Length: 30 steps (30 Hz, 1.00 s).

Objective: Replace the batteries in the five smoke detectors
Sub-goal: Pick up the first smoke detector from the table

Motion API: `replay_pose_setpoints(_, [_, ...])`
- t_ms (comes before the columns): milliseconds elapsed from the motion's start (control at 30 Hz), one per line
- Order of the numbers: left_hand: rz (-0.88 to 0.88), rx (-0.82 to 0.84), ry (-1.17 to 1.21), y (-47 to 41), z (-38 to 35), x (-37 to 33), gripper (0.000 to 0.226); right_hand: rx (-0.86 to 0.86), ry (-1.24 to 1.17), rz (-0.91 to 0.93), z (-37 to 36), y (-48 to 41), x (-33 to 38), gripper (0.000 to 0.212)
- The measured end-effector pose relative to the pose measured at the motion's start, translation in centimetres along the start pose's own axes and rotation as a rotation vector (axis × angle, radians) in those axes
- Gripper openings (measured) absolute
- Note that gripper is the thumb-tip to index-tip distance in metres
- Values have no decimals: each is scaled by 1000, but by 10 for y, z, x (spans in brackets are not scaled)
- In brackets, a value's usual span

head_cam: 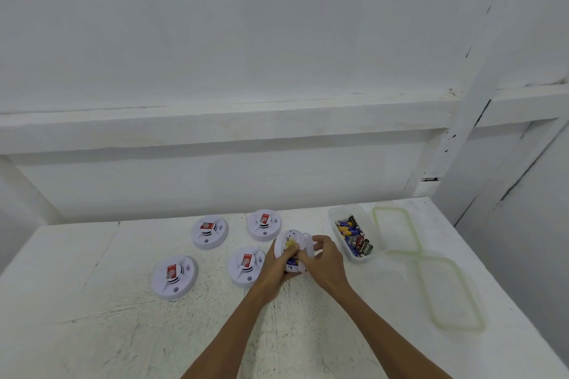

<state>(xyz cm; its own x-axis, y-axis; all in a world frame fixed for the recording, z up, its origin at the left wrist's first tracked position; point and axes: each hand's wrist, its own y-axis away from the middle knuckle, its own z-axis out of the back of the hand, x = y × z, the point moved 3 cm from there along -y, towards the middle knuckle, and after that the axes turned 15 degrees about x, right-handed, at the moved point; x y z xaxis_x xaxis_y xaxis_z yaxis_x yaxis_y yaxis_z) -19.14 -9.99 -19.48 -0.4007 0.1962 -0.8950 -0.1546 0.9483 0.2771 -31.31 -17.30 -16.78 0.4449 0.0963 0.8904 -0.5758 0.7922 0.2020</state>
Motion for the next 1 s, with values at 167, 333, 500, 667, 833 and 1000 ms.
replay_pose_setpoints(167, [-31,-92,75,0,8,1,40,-65,109,-79,8,6,-12,63])
replay_pose_setpoints(333, [-93,-184,34,5,3,-8,41,7,455,-157,3,10,-22,68])
replay_pose_setpoints(500, [-135,-223,-35,7,3,-11,42,49,709,-219,0,13,-21,52])
replay_pose_setpoints(667, [-128,-214,-90,7,6,-15,41,16,806,-196,0,13,-18,42])
replay_pose_setpoints(833, [-135,-145,-168,8,-1,-18,33,-93,391,109,-3,16,1,39])
replay_pose_setpoints(1000, [-151,-129,-79,9,-8,-17,34,-37,-8,158,-1,5,9,30])
